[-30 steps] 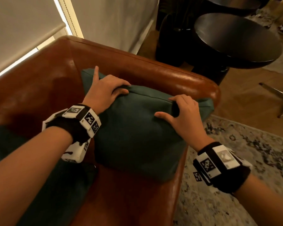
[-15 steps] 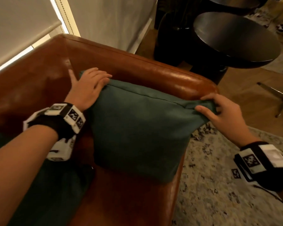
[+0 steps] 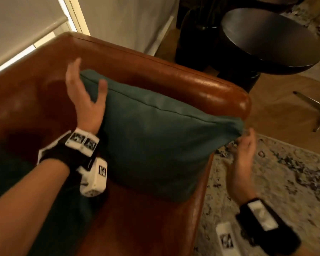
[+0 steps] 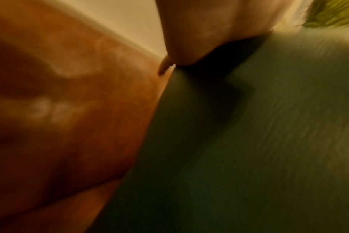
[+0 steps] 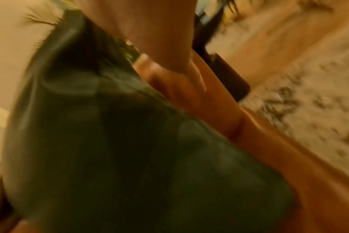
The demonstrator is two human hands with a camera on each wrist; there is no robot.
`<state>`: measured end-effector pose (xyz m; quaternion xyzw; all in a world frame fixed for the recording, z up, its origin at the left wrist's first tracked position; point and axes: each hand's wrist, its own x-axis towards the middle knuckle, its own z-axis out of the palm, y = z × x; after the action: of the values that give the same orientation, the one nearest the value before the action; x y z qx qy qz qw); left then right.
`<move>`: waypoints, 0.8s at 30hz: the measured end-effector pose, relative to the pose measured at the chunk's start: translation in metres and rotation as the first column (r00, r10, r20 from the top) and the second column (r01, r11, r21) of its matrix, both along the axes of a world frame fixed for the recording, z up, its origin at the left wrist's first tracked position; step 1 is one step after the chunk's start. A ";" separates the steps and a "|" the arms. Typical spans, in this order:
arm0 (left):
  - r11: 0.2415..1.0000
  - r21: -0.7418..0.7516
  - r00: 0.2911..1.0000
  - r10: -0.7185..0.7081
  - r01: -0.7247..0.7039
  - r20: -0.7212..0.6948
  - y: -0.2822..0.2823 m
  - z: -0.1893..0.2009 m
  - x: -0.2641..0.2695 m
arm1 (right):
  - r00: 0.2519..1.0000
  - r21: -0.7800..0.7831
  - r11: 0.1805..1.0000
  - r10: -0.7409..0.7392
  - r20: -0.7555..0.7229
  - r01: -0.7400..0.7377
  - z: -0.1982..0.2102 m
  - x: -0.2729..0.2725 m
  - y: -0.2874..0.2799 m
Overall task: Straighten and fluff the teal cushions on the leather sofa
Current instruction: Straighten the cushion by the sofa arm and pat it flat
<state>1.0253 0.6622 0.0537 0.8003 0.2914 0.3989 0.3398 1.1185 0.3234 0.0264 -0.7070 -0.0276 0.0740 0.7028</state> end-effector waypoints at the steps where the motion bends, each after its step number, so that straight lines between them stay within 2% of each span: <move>1: 0.987 -0.156 1.000 0.024 -0.022 0.009 -0.003 -0.016 -0.013 | 0.993 0.030 0.999 0.026 -0.115 -0.022 -0.016 -0.015 0.002; 2: 0.936 -0.350 0.999 0.030 -0.021 0.020 -0.003 -0.031 -0.025 | 0.973 0.051 0.998 0.044 -0.226 -0.033 -0.035 -0.028 0.007; 3: 0.830 -0.557 0.999 -0.002 0.020 0.032 -0.006 -0.045 -0.034 | 0.952 0.065 0.996 0.074 -0.296 -0.057 -0.050 -0.038 0.015; 4: 0.707 -0.704 0.998 -0.056 0.059 0.028 -0.012 -0.056 -0.038 | 0.939 0.069 0.995 0.088 -0.333 -0.069 -0.057 -0.046 0.026; 5: 0.627 -0.775 0.995 -0.100 0.083 0.025 -0.021 -0.061 -0.038 | 0.937 0.058 0.996 0.081 -0.341 -0.065 -0.058 -0.050 0.039; 7: 0.553 -0.829 0.987 -0.162 0.085 -0.007 -0.035 -0.062 -0.030 | 0.945 0.032 0.999 0.052 -0.323 -0.043 -0.051 -0.048 0.058; 8: 0.537 -0.839 0.986 -0.165 0.089 -0.001 -0.037 -0.062 -0.027 | 0.943 0.026 1.000 0.023 -0.333 -0.015 -0.039 -0.049 0.068; 9: 0.555 -0.830 0.987 -0.158 0.057 -0.038 -0.034 -0.061 -0.025 | 0.934 -0.002 1.000 -0.007 -0.356 0.007 -0.038 -0.044 0.070; 10: 0.568 -0.823 0.985 -0.137 -0.009 -0.105 -0.026 -0.062 -0.028 | 0.941 -0.048 0.999 -0.006 -0.338 -0.011 -0.061 -0.038 0.062; 12: 0.547 -0.835 0.974 -0.151 -0.059 -0.168 -0.013 -0.063 -0.036 | 0.937 -0.164 0.984 0.008 -0.350 -0.070 -0.094 -0.028 0.044; 14: 0.586 -0.809 0.966 -0.178 -0.049 -0.188 -0.014 -0.069 -0.048 | 0.919 -0.166 0.983 0.002 -0.395 -0.073 -0.123 -0.025 0.027; 15: 0.558 -0.828 0.965 -0.191 -0.041 -0.177 -0.019 -0.075 -0.051 | 0.910 -0.160 0.987 -0.039 -0.414 -0.031 -0.135 -0.025 0.024; 18: 0.496 -0.868 0.955 -0.267 0.020 -0.131 -0.027 -0.099 -0.049 | 0.914 -0.212 0.977 -0.068 -0.401 -0.020 -0.105 -0.035 0.041; 19: 0.493 -0.869 0.966 -0.240 0.037 -0.095 -0.025 -0.096 -0.047 | 0.924 -0.196 0.980 -0.036 -0.382 -0.043 -0.093 -0.032 0.043; 21: 0.447 -0.894 0.992 -0.114 0.007 -0.049 -0.025 -0.068 -0.039 | 0.925 -0.028 1.000 -0.005 -0.380 -0.006 -0.079 -0.018 0.042; 22: 0.476 -0.880 0.995 -0.094 0.012 -0.037 -0.021 -0.056 -0.034 | 0.928 0.088 0.996 0.004 -0.374 0.031 -0.069 -0.008 0.041; 24: 0.501 -0.860 0.991 -0.124 0.098 0.040 -0.014 -0.040 -0.022 | 0.933 0.179 0.980 -0.013 -0.358 0.082 -0.054 0.012 0.042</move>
<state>1.0034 0.6486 0.0141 0.5488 0.4033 0.1689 0.7124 1.1306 0.3655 -0.0275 -0.6116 0.1101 0.1805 0.7624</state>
